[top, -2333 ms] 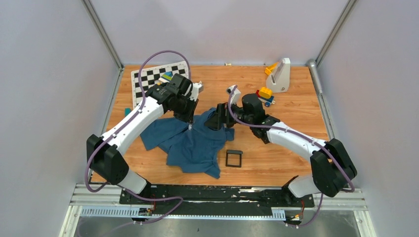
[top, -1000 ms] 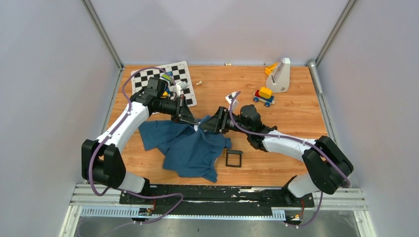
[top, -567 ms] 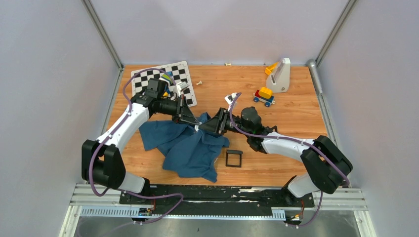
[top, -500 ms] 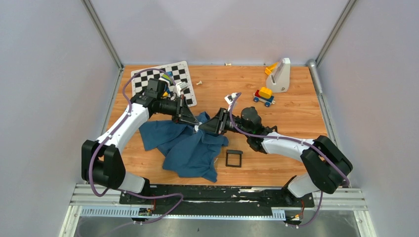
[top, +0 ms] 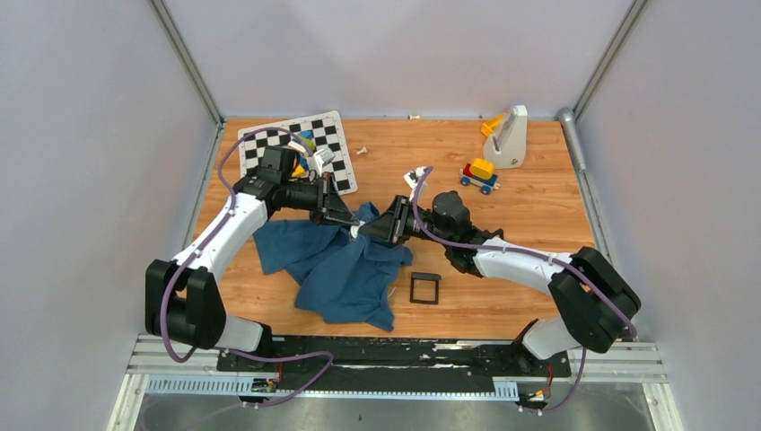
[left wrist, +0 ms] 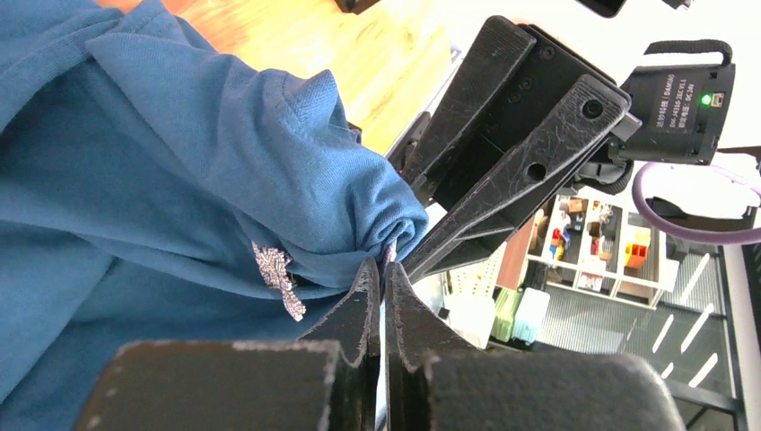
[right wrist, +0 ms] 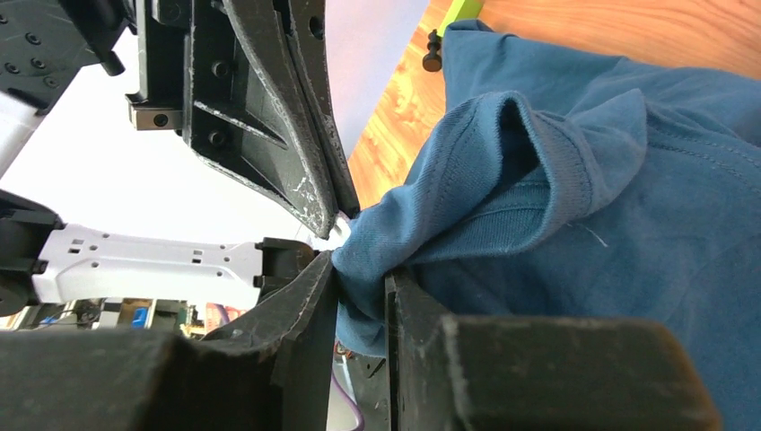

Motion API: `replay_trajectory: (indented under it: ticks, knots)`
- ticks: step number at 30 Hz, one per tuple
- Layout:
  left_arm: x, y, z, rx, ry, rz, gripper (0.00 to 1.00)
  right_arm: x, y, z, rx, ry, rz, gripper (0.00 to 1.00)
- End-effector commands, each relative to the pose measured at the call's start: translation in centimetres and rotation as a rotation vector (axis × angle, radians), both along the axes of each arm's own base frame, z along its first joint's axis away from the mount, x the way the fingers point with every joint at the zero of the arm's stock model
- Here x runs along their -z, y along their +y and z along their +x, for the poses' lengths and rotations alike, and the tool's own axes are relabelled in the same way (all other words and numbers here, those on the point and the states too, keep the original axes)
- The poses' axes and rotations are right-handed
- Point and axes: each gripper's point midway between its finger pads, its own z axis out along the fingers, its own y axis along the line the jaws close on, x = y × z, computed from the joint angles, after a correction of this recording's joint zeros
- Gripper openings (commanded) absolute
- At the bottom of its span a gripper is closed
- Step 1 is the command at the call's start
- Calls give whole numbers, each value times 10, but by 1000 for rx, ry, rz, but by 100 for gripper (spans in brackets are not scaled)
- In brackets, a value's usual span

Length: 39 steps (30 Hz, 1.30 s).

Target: Remove the brooch from the garment

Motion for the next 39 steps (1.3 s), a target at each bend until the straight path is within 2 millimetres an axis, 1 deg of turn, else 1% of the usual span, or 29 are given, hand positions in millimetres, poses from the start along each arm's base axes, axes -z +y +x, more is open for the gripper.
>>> replay_trajectory:
  ticks: [1,4,6,8,10,13,15,17,18,19,20,21,23,24,25,26,27,28,30,34,36,39]
  knots:
    - [-41,-10,-14,61,-58,-111,0,-2,8,4,45,-55,-79,21]
    - [-41,-8,-14,53,-61,-91,0,3,2,4,66,-67,-113,22]
    - [-39,-5,-11,39,-74,-64,0,3,-1,2,63,-79,-125,27]
    - [-31,0,-6,8,-87,-2,0,0,-3,-3,44,-94,-116,35]
    - [-23,5,-2,-11,-97,56,0,-4,-5,-7,34,-111,-100,38]
    - [-18,8,-1,-21,-96,81,0,-7,-9,-9,41,-127,-98,35]
    - [-17,10,1,-32,-98,88,0,-5,-9,-8,44,-128,-105,28]
    - [-18,10,1,-32,-100,85,0,-4,-8,-8,40,-125,-106,25]
    - [-19,9,0,-28,-99,79,0,-4,-7,-8,34,-121,-104,27]
    - [-19,10,0,-28,-99,79,0,-5,-6,-9,25,-122,-97,34]
    - [-19,10,1,-33,-109,88,0,-6,-5,-9,18,-124,-91,39]
    - [-18,12,1,-39,-109,98,0,-8,-4,-10,14,-128,-84,42]
    - [-17,17,3,-54,-130,134,0,-12,-5,-12,11,-141,-72,43]
    - [-17,21,6,-75,-154,167,0,-13,-6,-12,14,-149,-69,46]
    - [-20,24,7,-88,-176,181,0,-13,-7,-12,15,-155,-68,48]
    - [-19,28,12,-119,-199,219,0,-12,-7,-13,8,-161,-70,48]
    - [-22,32,14,-138,-223,237,0,-10,-5,-14,-3,-164,-73,46]
    - [-21,37,19,-172,-245,277,0,-10,-3,-15,-20,-166,-74,44]
    - [-25,41,25,-212,-282,293,0,-9,3,-16,-52,-163,-73,42]
    - [-34,44,31,-268,-335,281,0,-11,10,-11,-60,-149,-70,44]
    - [-37,51,37,-324,-375,306,0,-13,12,-8,-49,-150,-71,44]
    - [-43,69,48,-454,-455,360,0,-12,12,-2,-31,-149,-95,44]
